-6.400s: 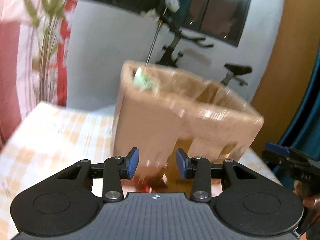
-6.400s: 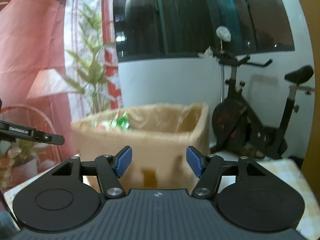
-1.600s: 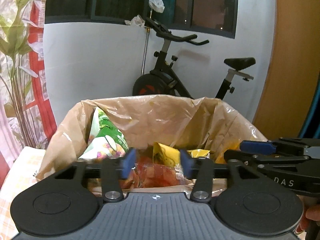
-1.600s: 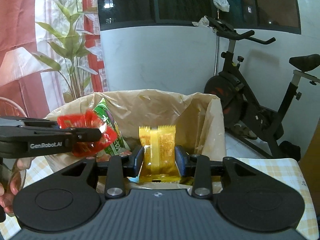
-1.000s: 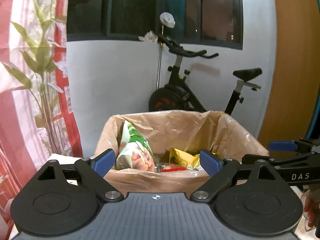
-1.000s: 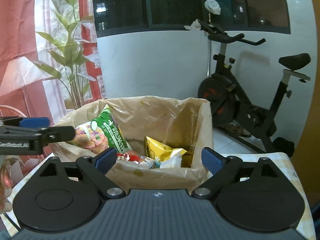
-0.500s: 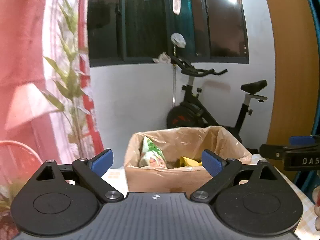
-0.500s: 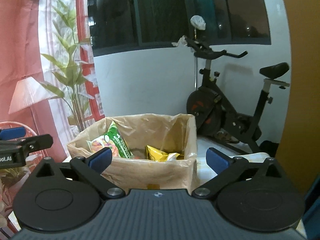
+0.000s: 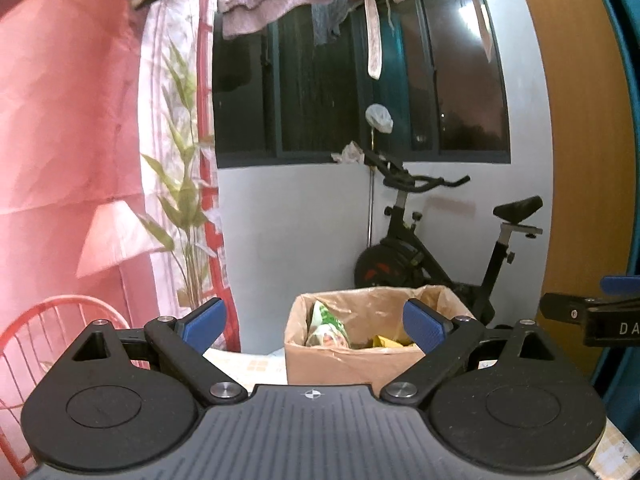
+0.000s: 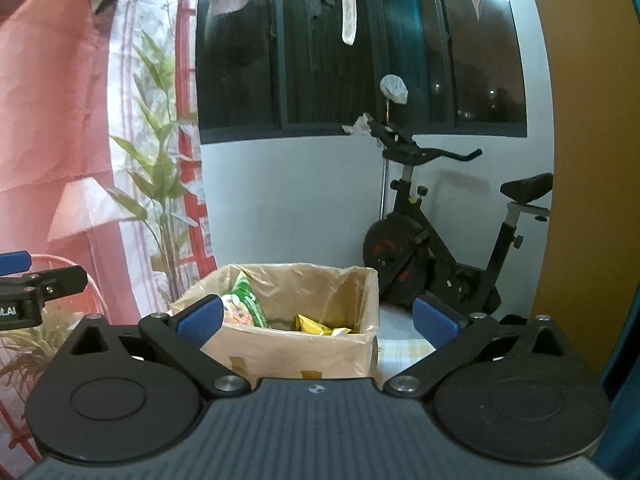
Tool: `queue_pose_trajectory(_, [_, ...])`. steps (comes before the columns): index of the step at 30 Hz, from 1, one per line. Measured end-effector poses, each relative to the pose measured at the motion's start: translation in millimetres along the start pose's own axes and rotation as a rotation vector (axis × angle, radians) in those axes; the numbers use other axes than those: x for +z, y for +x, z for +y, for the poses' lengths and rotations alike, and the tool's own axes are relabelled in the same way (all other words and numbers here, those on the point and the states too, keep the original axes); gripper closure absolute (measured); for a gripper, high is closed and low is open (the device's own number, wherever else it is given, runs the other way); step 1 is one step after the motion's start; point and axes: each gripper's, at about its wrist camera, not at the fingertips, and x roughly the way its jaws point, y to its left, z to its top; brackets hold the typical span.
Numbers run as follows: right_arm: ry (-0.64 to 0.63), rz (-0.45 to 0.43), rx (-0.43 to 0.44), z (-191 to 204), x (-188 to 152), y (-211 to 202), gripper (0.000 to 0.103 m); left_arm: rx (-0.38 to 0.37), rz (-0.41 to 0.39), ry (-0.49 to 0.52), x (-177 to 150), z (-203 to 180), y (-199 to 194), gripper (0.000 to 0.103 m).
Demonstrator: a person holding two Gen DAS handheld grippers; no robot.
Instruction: Organize snacks
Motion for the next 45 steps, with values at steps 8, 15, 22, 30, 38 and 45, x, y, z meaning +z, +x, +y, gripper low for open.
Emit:
queue_pose_trajectory(8, [-0.006,-0.028,-0.019,1,5,-18,0.0,0.006,-0.043,-0.006,9,3,-16,0.007])
queue_pose_trajectory(15, [-0.004,-0.033,-0.017,-1,6,-21,0.0,0.004,-0.05,-0.005,8,2,-16,0.007])
queue_pose_trajectory(22, [-0.005,-0.034,-0.012,-2,4,-23,0.0,-0.002,-0.043,-0.019,5,5,-17,0.007])
queue_pose_trajectory(30, [-0.003,-0.029,-0.013,-3,3,-23,0.0,0.008,-0.035,-0.021,4,6,-16,0.007])
queue_pose_trajectory(38, [-0.003,-0.029,-0.013,-2,3,-23,0.0,0.009,-0.032,-0.032,4,8,-16,0.007])
queue_pose_trajectory(45, [-0.004,-0.026,-0.016,-2,2,-24,0.0,0.01,-0.028,-0.04,1,10,-16,0.007])
